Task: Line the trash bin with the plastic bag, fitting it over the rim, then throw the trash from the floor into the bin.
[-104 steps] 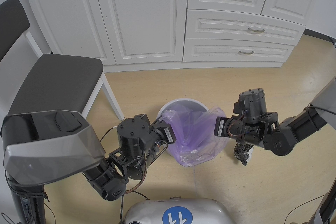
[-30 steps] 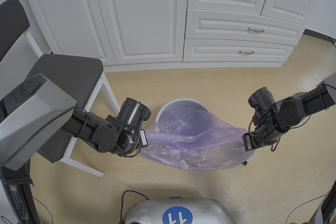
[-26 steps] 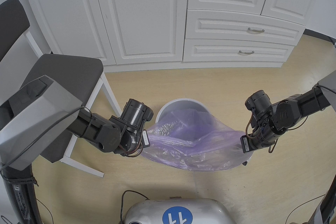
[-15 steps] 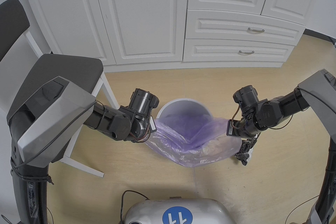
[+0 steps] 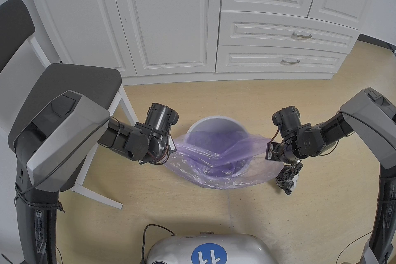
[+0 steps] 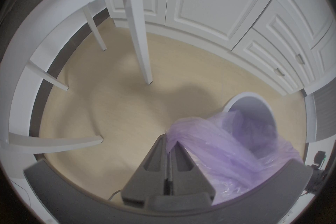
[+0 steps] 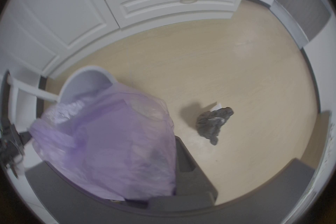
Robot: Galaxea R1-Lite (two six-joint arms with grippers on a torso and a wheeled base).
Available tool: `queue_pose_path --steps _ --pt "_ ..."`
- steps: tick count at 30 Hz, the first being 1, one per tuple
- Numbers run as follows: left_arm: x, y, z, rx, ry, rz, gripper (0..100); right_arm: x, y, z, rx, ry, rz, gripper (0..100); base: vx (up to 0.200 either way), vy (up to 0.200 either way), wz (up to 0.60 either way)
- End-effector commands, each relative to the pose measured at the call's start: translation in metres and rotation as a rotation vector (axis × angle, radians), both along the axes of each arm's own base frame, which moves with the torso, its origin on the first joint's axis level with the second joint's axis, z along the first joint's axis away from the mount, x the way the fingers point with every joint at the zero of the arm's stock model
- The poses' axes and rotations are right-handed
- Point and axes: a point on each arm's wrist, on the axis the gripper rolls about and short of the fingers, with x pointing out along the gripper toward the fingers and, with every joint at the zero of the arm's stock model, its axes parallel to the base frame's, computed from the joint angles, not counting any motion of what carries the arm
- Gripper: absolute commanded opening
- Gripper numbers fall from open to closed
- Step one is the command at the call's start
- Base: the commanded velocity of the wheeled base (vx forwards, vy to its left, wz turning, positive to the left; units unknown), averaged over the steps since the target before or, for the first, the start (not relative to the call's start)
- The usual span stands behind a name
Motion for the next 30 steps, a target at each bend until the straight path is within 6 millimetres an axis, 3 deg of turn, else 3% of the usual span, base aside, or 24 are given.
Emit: queue_pose_path --steps 1,9,15,16,24,25,30 --pt "-0.014 0.005 -0.015 0.050 0.086 -0.008 0 -0.009 -0.012 -0.014 -0.108 0.051 0.004 0 0.000 0.000 0.00" --pt "-0.016 0.004 -0.014 0.063 0.100 -0.017 0 -0.009 -0.010 -0.025 -0.122 0.077 0.010 0 0.000 0.000 0.00" --pt "-0.018 0.001 -0.005 0.051 0.077 -0.024 0 -0.009 -0.010 -0.023 -0.108 0.055 0.001 0 0.000 0.000 0.00" --pt "-0.019 -0.001 -0.005 0.051 0.077 -0.031 0 -0.012 -0.010 -0.022 -0.104 0.045 0.005 100 0.000 0.000 0.00" --pt "-0.029 -0.010 0.016 0.021 0.038 -0.062 0 -0.040 -0.034 0.002 -0.095 0.022 0.145 100 0.000 0.000 0.00" --pt "-0.031 -0.011 0.020 0.019 0.032 -0.067 0 -0.052 -0.049 0.008 -0.086 0.024 0.223 100 0.000 0.000 0.00" --pt "-0.036 -0.011 0.018 0.026 0.042 -0.065 0 -0.069 -0.099 0.003 -0.009 -0.040 0.438 100 0.000 0.000 0.00"
